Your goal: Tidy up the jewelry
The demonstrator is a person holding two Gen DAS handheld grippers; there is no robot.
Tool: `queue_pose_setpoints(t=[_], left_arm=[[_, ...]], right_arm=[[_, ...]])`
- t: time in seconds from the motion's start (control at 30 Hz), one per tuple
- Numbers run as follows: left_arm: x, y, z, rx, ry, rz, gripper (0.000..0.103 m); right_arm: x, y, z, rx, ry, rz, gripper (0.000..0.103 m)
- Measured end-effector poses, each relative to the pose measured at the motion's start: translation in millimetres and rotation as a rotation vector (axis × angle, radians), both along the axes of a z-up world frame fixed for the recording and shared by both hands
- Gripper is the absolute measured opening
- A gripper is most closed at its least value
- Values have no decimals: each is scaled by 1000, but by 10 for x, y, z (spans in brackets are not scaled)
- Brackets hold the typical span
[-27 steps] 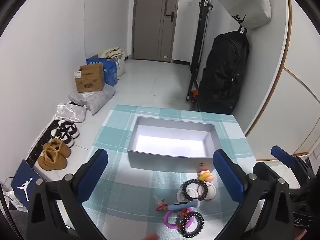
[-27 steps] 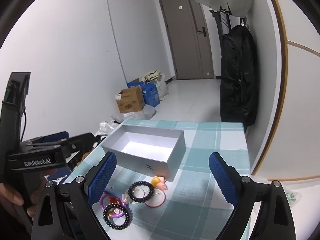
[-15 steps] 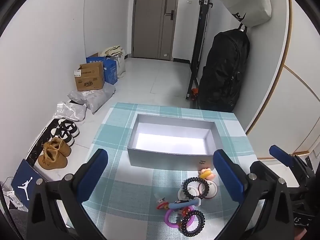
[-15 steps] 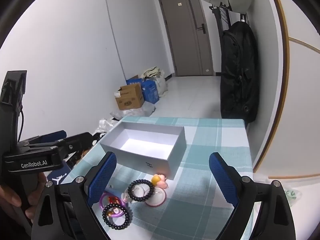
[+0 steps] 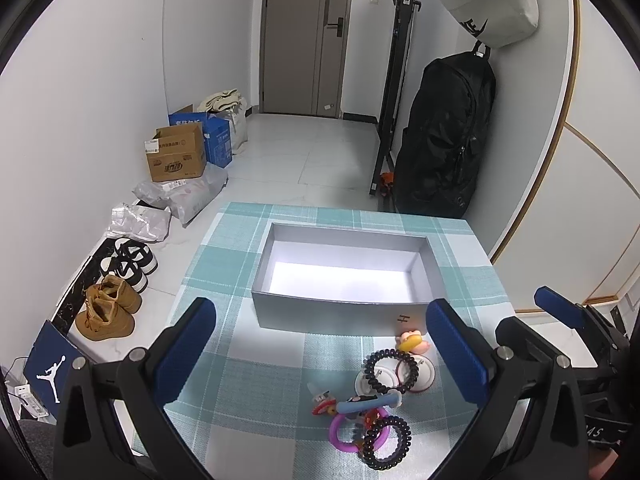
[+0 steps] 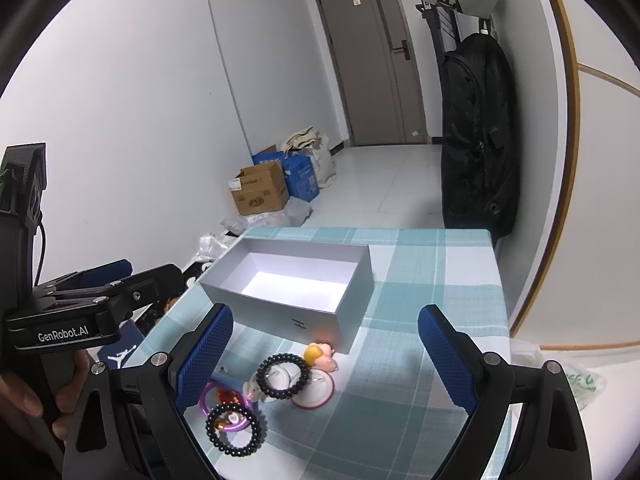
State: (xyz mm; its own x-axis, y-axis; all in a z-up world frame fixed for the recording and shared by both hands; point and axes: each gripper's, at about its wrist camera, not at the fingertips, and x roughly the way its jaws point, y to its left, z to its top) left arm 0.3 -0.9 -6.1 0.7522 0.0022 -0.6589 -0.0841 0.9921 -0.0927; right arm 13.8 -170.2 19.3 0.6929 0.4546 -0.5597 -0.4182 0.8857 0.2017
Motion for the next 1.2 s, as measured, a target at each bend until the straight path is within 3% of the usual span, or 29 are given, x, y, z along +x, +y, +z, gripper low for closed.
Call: queue_pose_setpoints(t=[1.2], left_arm=[[48,87,-63,-111,63,-35,100]], right_arm=[[0,40,-28,-27,29,11,94]])
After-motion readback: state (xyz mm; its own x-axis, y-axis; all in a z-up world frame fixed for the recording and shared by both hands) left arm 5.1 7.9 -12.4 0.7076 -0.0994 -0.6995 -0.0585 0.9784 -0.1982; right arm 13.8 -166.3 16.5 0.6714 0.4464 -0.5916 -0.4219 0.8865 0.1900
